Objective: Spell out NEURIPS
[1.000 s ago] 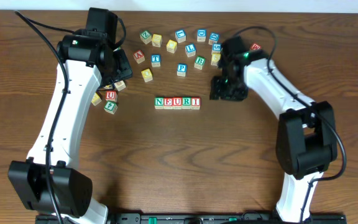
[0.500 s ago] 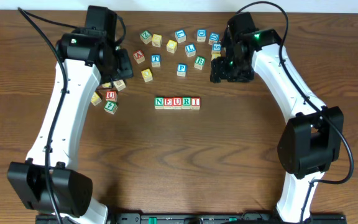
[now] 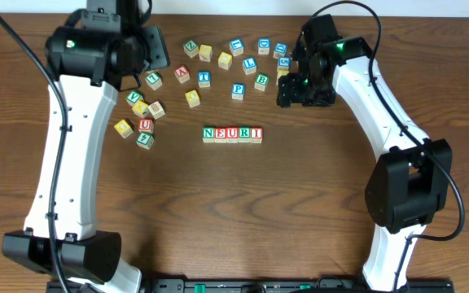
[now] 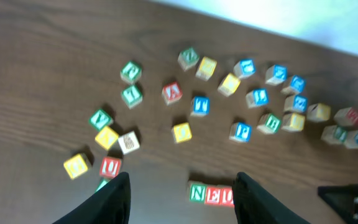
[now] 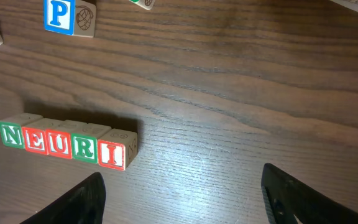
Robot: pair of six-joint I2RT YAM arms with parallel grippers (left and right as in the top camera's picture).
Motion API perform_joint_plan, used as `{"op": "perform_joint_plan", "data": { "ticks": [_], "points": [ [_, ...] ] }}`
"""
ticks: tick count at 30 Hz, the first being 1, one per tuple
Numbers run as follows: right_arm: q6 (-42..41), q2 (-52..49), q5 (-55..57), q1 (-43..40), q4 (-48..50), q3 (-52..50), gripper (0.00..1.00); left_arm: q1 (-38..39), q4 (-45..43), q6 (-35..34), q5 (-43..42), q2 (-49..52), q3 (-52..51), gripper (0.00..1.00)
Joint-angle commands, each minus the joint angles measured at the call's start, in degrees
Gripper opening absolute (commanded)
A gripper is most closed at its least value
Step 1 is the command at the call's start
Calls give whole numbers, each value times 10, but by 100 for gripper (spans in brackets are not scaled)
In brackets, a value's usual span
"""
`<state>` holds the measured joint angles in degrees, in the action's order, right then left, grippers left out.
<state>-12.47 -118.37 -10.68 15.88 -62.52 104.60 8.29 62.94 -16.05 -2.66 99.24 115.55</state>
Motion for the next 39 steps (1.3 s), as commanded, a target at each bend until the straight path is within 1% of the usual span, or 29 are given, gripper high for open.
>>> {"op": "perform_joint_plan", "data": {
  "ticks": [1,12,17,19,21,39],
  "points": [
    [10,0,2,-5,-2,12,76,-2,0,16,2,20,33,52],
    [10,0,2,-3,-18,12,77,-2,3,23,3,40,36,52],
    [10,0,20,-4,-32,12,80,-2,13,23,3,40,36,52],
    [10,0,33,-4,-37,12,84,-2,16,23,3,40,35,52],
    [10,0,37,-4,-39,12,84,-2,17,23,3,40,35,52],
    [7,0,35,-4,-10,12,89,-2,25,23,3,40,35,52]
  ]
}}
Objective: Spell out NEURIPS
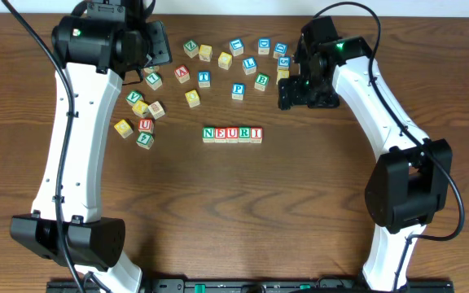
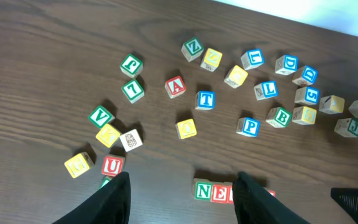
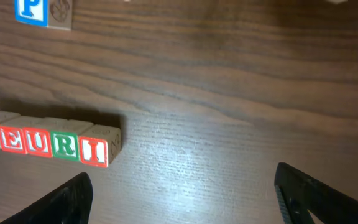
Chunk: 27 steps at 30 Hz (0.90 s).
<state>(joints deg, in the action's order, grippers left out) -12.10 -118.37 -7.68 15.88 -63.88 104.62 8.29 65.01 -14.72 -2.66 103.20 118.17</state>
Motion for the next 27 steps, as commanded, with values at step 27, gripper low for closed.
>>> {"op": "perform_joint_plan", "data": {
  "ticks": [27],
  "points": [
    [4,0,5,-4,-6,11,91,-2,12,10,3,0,8,52]
  ]
}}
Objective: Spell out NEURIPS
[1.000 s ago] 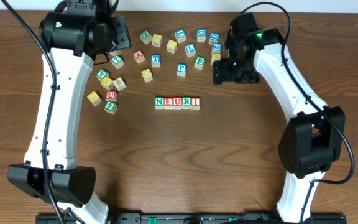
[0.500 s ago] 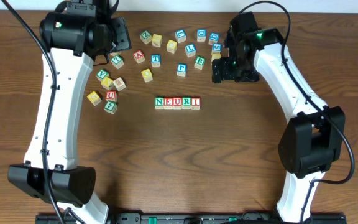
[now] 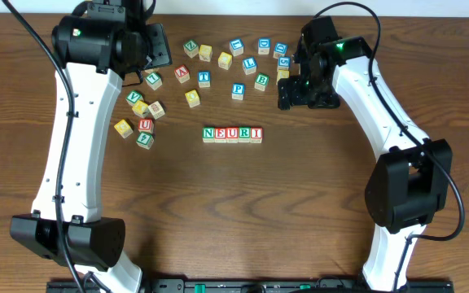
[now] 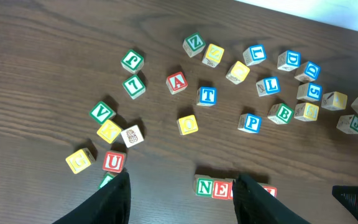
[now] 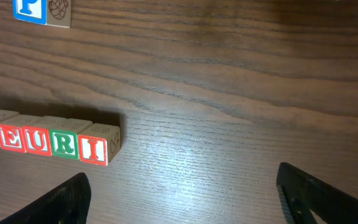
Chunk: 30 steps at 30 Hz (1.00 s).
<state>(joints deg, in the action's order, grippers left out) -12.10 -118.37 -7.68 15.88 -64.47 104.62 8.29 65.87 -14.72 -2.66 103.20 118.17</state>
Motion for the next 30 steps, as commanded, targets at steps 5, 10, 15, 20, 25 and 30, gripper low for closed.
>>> {"op": "perform_joint_plan", "data": {
  "ticks": [5,10,15,20,25,30],
  "points": [
    [4,0,5,-4,0,11,91,-2,3,10,3,0,3,52],
    [4,0,5,-4,2,11,92,-2,3,10,3,2,-5,52],
    [4,0,5,-4,4,11,93,-2,3,10,3,5,-7,52],
    [4,0,5,-4,7,11,93,-2,3,10,3,7,-7,52],
    [4,0,4,-4,22,11,94,-2,3,10,3,13,-7,52],
    [3,0,4,-3,42,11,93,-2,-4,10,3,18,-7,52]
  ]
}}
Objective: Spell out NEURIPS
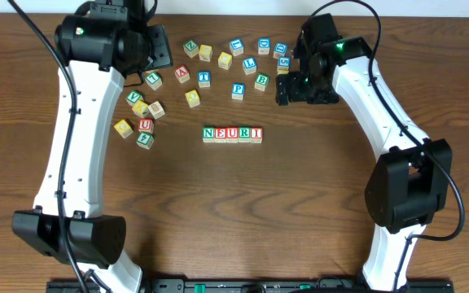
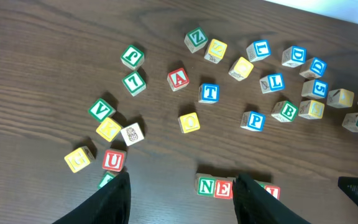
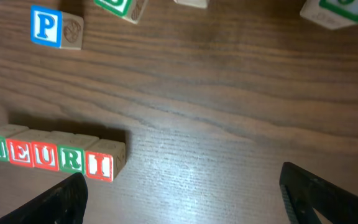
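Five blocks spelling NEURI (image 1: 232,134) stand in a row mid-table, also seen as row NEURI (image 3: 48,155) and, partly behind a finger, row NEURI (image 2: 222,186). A blue P block (image 1: 238,90) lies loose behind the row, shown as P block (image 3: 46,27) and P block (image 2: 252,121). My left gripper (image 2: 180,190) hangs high over the back left, open and empty. My right gripper (image 3: 182,190) hovers behind and right of the row, open and empty.
Loose letter blocks are scattered along the back: a T block (image 1: 204,78), an A block (image 1: 182,73), L blocks and a B block (image 1: 261,81). A cluster with a red U block (image 1: 145,124) and a V block (image 1: 133,97) lies at the left.
My right gripper has shifted slightly, so its view now takes in the whole P block and more loose blocks above. The left gripper and the NEURI row stand as before.
At first my left wrist view was blurred, with the arm at the back left, and my right gripper hung open near the row's right end. Later the left arm held still high over the blocks. Both grippers stayed open and empty, and the row has not changed.
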Robot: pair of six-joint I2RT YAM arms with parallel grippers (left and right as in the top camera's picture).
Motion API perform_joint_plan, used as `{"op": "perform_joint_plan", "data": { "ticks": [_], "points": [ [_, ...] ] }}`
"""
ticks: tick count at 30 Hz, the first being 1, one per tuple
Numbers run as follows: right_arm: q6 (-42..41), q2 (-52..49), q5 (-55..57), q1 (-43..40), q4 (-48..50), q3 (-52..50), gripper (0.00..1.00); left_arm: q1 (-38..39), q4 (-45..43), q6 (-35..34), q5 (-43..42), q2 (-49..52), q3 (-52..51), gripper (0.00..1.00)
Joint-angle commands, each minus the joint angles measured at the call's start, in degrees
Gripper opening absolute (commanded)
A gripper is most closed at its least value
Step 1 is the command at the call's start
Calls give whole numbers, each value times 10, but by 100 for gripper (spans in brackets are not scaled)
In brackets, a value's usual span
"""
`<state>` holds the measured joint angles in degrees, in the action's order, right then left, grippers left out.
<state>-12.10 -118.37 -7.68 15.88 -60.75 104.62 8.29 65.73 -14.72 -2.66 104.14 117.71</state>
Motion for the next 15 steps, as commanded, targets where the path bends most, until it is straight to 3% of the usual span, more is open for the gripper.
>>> {"op": "perform_joint_plan", "data": {
  "ticks": [1,15],
  "points": [
    [3,0,4,-2,8,11,93,-2,-3,10,3,10,-3,52],
    [3,0,5,13,29,11,94,1,-4,10,-9,23,-3,52]
  ]
}}
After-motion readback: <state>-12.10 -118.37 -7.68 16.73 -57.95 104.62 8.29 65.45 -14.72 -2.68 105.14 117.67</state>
